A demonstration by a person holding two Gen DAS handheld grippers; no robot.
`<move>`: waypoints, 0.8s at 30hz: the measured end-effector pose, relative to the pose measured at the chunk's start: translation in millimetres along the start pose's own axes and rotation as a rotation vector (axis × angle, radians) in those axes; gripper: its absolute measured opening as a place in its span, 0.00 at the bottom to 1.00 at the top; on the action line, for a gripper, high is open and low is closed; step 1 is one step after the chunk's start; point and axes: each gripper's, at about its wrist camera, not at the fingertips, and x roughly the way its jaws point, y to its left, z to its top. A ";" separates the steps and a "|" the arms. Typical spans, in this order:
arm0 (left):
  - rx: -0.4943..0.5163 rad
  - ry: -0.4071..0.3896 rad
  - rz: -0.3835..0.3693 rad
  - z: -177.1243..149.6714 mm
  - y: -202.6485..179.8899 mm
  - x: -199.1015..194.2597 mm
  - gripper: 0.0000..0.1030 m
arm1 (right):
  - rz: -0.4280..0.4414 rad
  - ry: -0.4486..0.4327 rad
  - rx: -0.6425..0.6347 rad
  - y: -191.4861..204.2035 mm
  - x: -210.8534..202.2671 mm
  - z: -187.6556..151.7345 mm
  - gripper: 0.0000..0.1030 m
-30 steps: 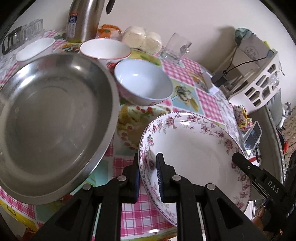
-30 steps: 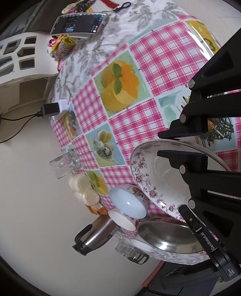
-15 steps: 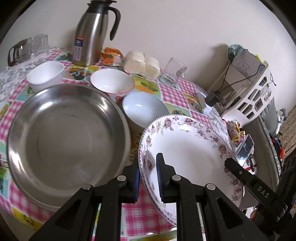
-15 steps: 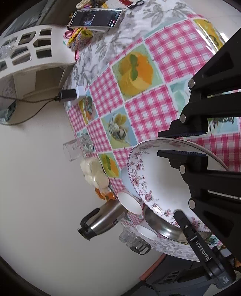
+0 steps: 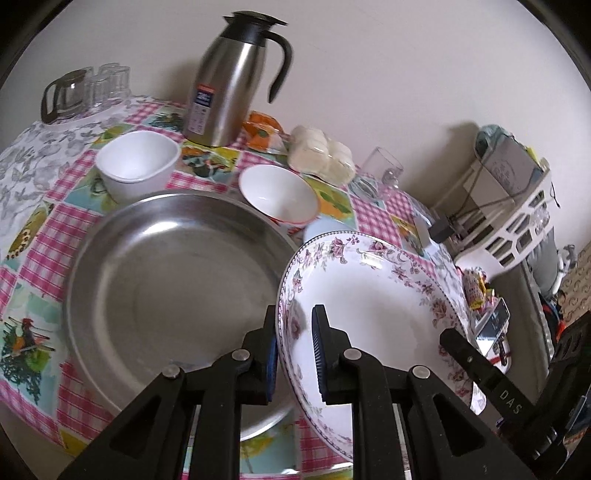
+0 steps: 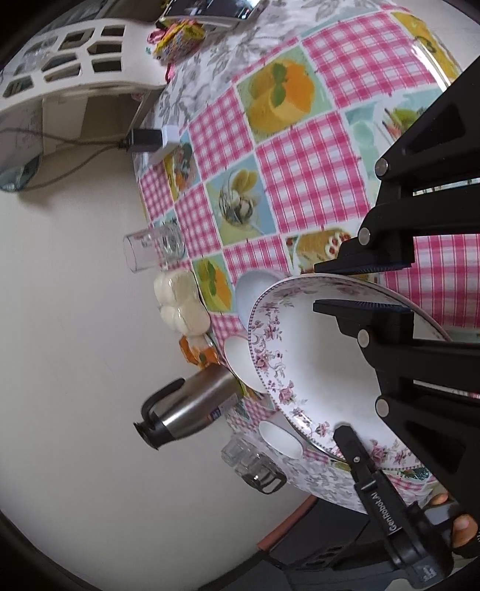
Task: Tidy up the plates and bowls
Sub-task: 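Carry the floral plate over the steel basin and lower it inside with both tools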
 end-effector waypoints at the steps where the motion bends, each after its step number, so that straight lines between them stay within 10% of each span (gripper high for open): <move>1: -0.008 -0.003 0.002 1.4 4.3 -1.7 0.15 | 0.004 0.003 -0.004 4.3 2.1 -0.4 0.13; 24: -0.179 -0.025 0.049 32.9 104.9 -23.9 0.16 | 0.089 0.053 -0.090 97.3 52.9 -9.1 0.13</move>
